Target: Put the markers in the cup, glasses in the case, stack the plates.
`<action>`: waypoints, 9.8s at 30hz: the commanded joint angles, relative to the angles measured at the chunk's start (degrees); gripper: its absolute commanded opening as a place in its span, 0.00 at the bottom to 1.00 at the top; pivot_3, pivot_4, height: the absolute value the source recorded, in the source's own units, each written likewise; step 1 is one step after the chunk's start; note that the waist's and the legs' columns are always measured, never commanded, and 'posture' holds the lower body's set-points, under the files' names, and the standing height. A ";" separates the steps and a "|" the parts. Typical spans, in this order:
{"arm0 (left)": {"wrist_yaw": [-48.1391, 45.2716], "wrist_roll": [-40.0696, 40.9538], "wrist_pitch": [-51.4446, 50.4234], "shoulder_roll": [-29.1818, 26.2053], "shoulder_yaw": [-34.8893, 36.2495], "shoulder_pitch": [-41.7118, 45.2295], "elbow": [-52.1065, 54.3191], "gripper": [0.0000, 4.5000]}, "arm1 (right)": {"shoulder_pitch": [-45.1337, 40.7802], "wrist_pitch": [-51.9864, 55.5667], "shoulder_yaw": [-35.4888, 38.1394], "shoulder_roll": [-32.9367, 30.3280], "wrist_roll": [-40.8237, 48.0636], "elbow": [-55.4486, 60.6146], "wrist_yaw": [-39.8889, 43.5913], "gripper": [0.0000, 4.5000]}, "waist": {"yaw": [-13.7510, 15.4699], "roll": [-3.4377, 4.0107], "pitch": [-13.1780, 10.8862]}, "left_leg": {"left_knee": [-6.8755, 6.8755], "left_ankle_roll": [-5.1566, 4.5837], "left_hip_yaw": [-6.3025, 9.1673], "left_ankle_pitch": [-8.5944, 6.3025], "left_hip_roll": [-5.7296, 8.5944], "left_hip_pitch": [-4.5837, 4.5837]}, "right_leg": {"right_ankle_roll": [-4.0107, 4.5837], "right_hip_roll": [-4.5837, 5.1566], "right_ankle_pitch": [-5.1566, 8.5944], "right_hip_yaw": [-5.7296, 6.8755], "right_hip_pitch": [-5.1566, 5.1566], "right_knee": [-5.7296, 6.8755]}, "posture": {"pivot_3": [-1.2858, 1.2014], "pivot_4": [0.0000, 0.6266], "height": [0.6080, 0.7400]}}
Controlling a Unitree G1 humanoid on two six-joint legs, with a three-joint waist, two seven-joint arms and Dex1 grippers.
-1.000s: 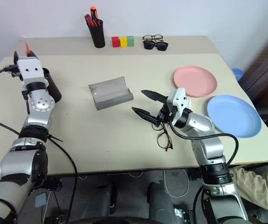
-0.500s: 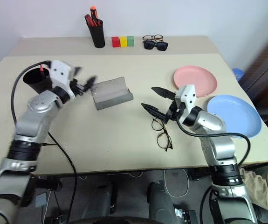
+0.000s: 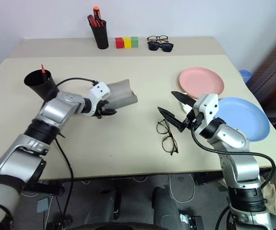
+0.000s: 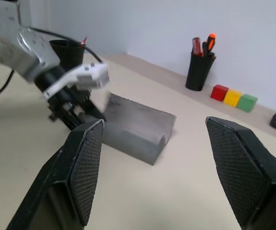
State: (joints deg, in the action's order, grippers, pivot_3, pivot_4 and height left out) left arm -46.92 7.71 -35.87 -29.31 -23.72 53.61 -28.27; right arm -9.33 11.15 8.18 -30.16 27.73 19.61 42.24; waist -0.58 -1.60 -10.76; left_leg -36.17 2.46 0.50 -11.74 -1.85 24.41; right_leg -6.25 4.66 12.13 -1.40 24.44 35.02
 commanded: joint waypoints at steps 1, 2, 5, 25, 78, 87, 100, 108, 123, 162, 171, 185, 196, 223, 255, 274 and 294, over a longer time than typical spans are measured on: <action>-2.38 -2.34 2.44 2.25 0.05 2.55 -2.12 0.11 | 0.33 0.68 2.43 -1.10 0.62 3.77 -1.53 0.77 | -0.03 0.00 0.00 | -0.01 0.00 0.00 0.00 0.00 0.00 | 0.00 0.00 0.00 0.00 0.00 0.00 | 0.52 0.24 1.00; -2.83 -2.93 3.04 2.62 0.25 2.83 -2.81 0.00 | 0.43 0.87 2.62 -1.23 0.63 3.97 -1.73 0.77 | -0.03 -0.01 0.00 | -0.01 0.00 0.00 0.00 0.00 0.00 | 0.00 0.01 0.00 0.00 0.00 0.00 | 0.52 0.24 1.00; -4.40 -4.23 4.46 3.25 0.79 3.16 -3.96 0.00 | 0.79 1.33 2.95 -1.31 0.59 4.77 -2.45 0.77 | -0.09 -0.01 0.00 | -0.01 0.00 0.00 0.00 0.00 0.00 | 0.01 0.01 0.00 0.00 0.00 0.00 | 0.52 0.24 1.00; -21.56 -7.57 9.27 0.56 -3.86 -6.49 15.38 0.00 | 9.49 0.93 6.61 -3.00 -1.17 5.70 -4.58 0.77 | 0.01 0.01 -0.01 | -0.05 -0.01 0.00 0.00 0.00 0.03 | 0.05 0.03 0.02 -0.02 0.00 0.00 | 0.52 0.24 1.00; -20.35 11.38 7.78 -12.63 19.69 -27.44 48.66 0.99 | 3.55 25.42 -2.94 -7.49 6.39 -6.69 4.35 0.77 | -0.15 0.01 -0.02 | -0.03 -0.02 0.02 -0.01 -0.02 -0.01 | 0.05 0.03 0.03 -0.02 -0.02 0.02 | 0.52 0.24 1.00; -16.01 12.63 6.60 -14.11 20.62 -31.72 52.37 0.99 | 2.36 26.67 -3.25 -7.50 6.01 -6.32 5.05 0.77 | -0.13 0.01 -0.02 | -0.07 -0.02 0.02 -0.01 -0.02 -0.01 | 0.05 0.02 0.03 -0.02 -0.02 0.03 | 0.52 0.24 1.00; -13.50 14.49 5.58 -15.77 21.00 -33.75 53.61 0.99 | -0.21 31.32 -4.82 -8.18 6.57 -5.85 7.31 0.77 | -0.16 0.02 -0.02 | -0.06 -0.02 0.02 -0.01 -0.02 -0.01 | 0.05 0.02 0.02 -0.02 -0.01 0.03 | 0.52 0.24 1.00; -11.65 15.22 4.41 -16.53 21.57 -35.42 55.36 1.00 | -2.02 30.46 -6.37 -7.02 5.01 -8.40 7.41 0.13 | -0.18 0.01 -0.02 | -0.06 -0.02 0.02 -0.01 -0.02 -0.01 | 0.05 0.03 0.03 -0.02 -0.01 0.03 | 0.52 0.24 1.00; -8.30 15.28 4.27 -16.68 22.52 -38.10 56.22 1.00 | 2.75 8.18 -2.31 -2.33 -14.05 0.47 -11.78 0.01 | -0.11 0.02 -0.02 | -0.05 -0.01 0.01 -0.02 -0.02 0.01 | 0.05 0.03 0.03 -0.02 0.03 0.02 | 0.52 0.24 1.00; -7.71 14.70 5.79 -17.92 23.43 -42.04 55.32 1.00 | -10.56 37.68 -3.19 -6.20 7.93 -10.34 3.53 0.97 | -0.21 0.05 -0.04 | 0.01 -0.02 -0.03 -0.02 -0.05 0.01 | 0.14 0.05 0.06 -0.01 0.04 -0.05 | 0.52 0.24 1.00; -7.19 15.22 4.95 -18.64 24.74 -43.79 56.93 1.00 | -7.41 42.13 -4.92 -9.12 9.84 -8.26 8.54 0.99 | -0.20 0.06 -0.05 | 0.02 -0.02 -0.02 -0.02 -0.05 0.00 | 0.14 0.04 0.06 -0.01 0.04 -0.04 | 0.52 0.24 1.00; -6.46 15.84 4.01 -18.91 25.05 -44.62 58.22 1.00 | -7.42 41.96 -7.34 -5.48 9.56 -9.04 8.14 0.99 | -0.25 0.06 -0.05 | 0.01 -0.02 -0.02 -0.03 -0.05 0.00 | 0.14 0.04 0.06 -0.01 0.06 -0.04 | 0.52 0.24 1.00; -5.45 16.58 2.59 -19.41 26.46 -46.15 59.96 1.00 | -10.89 40.25 -9.22 -3.37 7.71 -13.61 8.12 0.58 | -0.26 0.06 -0.05 | 0.04 -0.02 -0.02 -0.03 -0.05 0.01 | 0.14 0.04 0.06 -0.01 0.08 -0.04 | 0.52 0.24 1.00; -3.73 16.87 3.43 -18.28 25.93 -45.62 58.41 1.00 | -26.33 40.89 -5.59 -11.84 9.72 -16.77 15.67 0.02 | -0.45 0.14 -0.10 | 0.02 -0.01 -0.04 -0.03 -0.06 0.02 | 0.15 0.04 0.06 -0.01 0.12 -0.06 | 0.52 0.24 1.00; -0.65 18.54 1.83 -19.20 31.90 -53.38 65.35 1.00 | -49.98 -7.85 -19.72 10.56 -22.13 -70.11 29.36 0.77 | -0.94 0.27 -0.20 | 0.11 -0.02 -0.07 -0.02 -0.06 -0.01 | 0.13 0.01 0.04 -0.01 0.16 0.08 | 0.52 0.24 1.00; 8.40 1.28 11.82 -7.05 19.23 -6.06 11.84 0.13 | 3.44 25.99 10.34 -12.63 -7.27 3.58 13.28 1.00 | 1.18 0.30 -0.25 | -0.05 -0.01 -0.02 -0.02 0.01 -0.03 | 0.03 0.01 0.08 0.01 0.03 0.10 | 0.52 0.24 1.00; 2.81 -22.08 38.03 13.98 7.09 23.55 -48.07 0.01 | 17.23 18.20 15.77 -6.87 -4.46 12.58 0.16 1.00 | 1.28 0.03 -0.31 | -0.06 -0.07 -0.07 -0.07 0.02 0.10 | -0.18 0.03 0.20 -0.01 0.05 -0.05 | 0.52 0.24 1.00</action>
State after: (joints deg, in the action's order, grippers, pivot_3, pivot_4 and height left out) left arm -42.41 -13.81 0.79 -15.44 -17.12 74.81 -76.51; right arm 7.81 30.37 22.51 -37.11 22.22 29.79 43.03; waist 0.70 -1.58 -11.07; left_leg -36.23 2.39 0.43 -11.82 -1.83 24.50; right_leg -6.42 4.69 12.33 -1.41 24.49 34.97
